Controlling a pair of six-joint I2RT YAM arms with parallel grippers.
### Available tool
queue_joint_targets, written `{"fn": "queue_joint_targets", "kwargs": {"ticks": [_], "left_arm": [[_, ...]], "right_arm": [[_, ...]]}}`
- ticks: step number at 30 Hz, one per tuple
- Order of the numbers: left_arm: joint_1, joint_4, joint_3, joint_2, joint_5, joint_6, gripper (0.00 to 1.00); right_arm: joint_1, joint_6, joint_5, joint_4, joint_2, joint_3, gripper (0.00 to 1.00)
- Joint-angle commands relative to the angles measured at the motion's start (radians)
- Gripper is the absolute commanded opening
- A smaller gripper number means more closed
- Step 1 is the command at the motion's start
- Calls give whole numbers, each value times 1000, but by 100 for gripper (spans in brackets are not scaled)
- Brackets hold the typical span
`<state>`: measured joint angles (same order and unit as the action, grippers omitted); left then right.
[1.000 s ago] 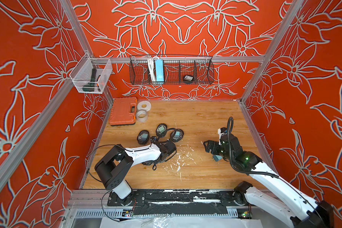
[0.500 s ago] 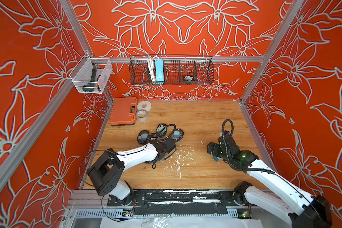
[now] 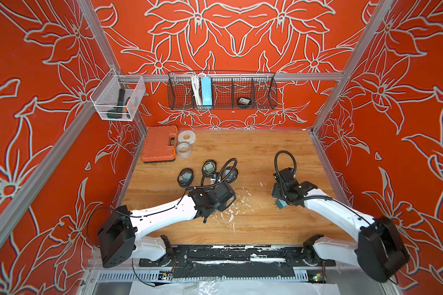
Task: Pack away charging kits
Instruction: Pick up the storage bag at the center of the board, then pick up the charging cable from the center of the board.
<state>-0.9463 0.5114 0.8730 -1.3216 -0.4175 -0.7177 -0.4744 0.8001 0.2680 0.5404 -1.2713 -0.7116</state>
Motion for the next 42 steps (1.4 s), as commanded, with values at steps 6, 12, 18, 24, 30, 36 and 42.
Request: {"fn": "queue_joint_targets", "kwargs": {"ticks": [6, 12, 18, 24, 30, 36, 42], "left_arm": [[-19, -76, -11, -21, 22, 23, 0], [-31, -96, -6, -25, 38, 26, 0], [-34, -96, -2, -34, 33, 22, 0], [-34, -91, 1, -42, 28, 23, 0], [-33, -92, -7, -31, 15, 26, 0], [-34, -171, -12, -60, 27, 48, 0], [-34, -305, 20, -142, 50, 54, 0]], "right_arm": [[118, -46, -44, -67, -174, -15, 52], [149, -83, -116, -114, -264, -47, 52], [158, -96, -138, -115, -310, -80, 47], [171, -106, -160, -134, -303, -71, 5], [186, -125, -167, -132, -248, -70, 0], [152, -136, -268, -152, -51, -12, 0], [-131, -43, -253, -174, 145, 4, 0]]}}
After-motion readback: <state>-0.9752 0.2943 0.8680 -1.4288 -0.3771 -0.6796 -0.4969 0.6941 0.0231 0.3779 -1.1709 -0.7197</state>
